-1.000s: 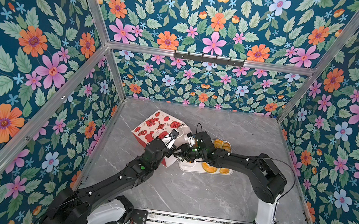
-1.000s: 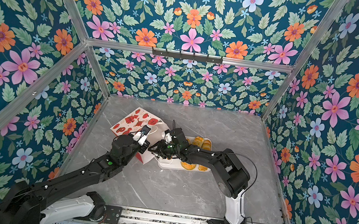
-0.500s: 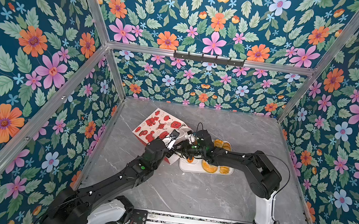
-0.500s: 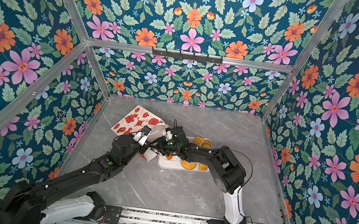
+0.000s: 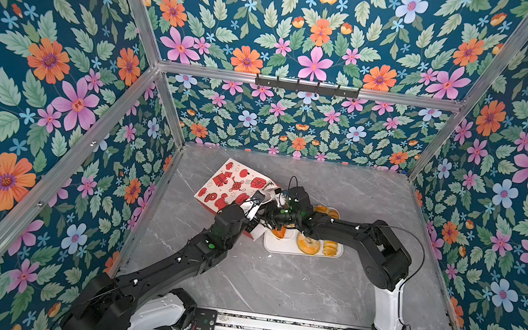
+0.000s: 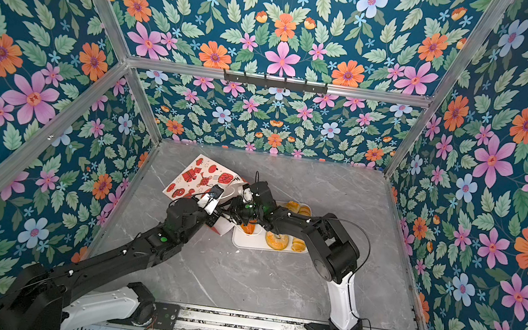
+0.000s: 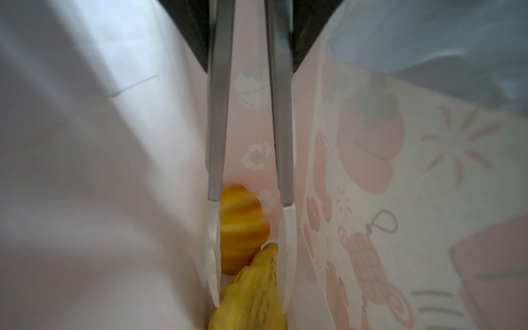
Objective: Take the fake bread out of the paper bag
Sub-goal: 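Close the tongs on the yellow striped bread inside the bag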
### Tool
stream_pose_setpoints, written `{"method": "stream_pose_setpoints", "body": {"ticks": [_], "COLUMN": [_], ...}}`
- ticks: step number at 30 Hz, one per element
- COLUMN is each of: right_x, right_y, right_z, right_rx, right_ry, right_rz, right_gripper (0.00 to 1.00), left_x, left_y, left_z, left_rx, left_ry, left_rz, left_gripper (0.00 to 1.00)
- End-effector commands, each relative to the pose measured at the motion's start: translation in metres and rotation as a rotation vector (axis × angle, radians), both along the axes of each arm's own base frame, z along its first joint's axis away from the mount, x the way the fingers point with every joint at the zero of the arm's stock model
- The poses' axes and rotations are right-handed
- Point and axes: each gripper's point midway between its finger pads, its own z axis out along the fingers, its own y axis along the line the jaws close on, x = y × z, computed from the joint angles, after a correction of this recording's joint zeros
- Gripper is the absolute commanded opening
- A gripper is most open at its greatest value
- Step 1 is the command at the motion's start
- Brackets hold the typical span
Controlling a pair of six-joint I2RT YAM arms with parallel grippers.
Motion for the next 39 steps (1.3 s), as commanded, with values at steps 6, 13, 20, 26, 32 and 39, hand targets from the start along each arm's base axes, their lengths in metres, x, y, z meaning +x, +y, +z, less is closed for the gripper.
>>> {"method": "stream_pose_setpoints", "body": {"ticks": [6, 13, 20, 26, 32, 39], "right_x": [-0.003, -0.005, -0.006, -0.009, -0.015, -0.028], "right_y": [0.010, 0.018, 0.014, 0.007, -0.005, -0.023], "right_z": [0.001, -0.003, -0.004, -0.003, 0.006, 0.022], "right_rx": [-0.017, -0.023, -0.038, -0.052, -0.054, -0.042], "right_ry": [-0.004, 0.003, -0.012, -0.028, -0.046, -0.059], "right_rz": [0.034, 0.044, 0.034, 0.025, 0.008, 0.003], "right_gripper": [0.39, 0.36, 0.23, 0.16, 0.12, 0.09], "left_x": [0.002, 0.001, -0.001, -0.002, 0.000, 0.003], "left_y": [-0.007, -0.007, -0.001, 0.004, 0.009, 0.015], "left_z": [0.009, 0.009, 0.009, 0.009, 0.009, 0.009], "left_rx": [-0.022, -0.028, -0.027, -0.019, -0.009, 0.001], "left_ry": [-0.021, -0.021, -0.025, -0.025, -0.031, -0.039], "left_rz": [-0.026, -0.024, -0.001, 0.017, 0.051, 0.091], "left_gripper": [0.00, 0.00, 0.00, 0.00, 0.00, 0.00]}}
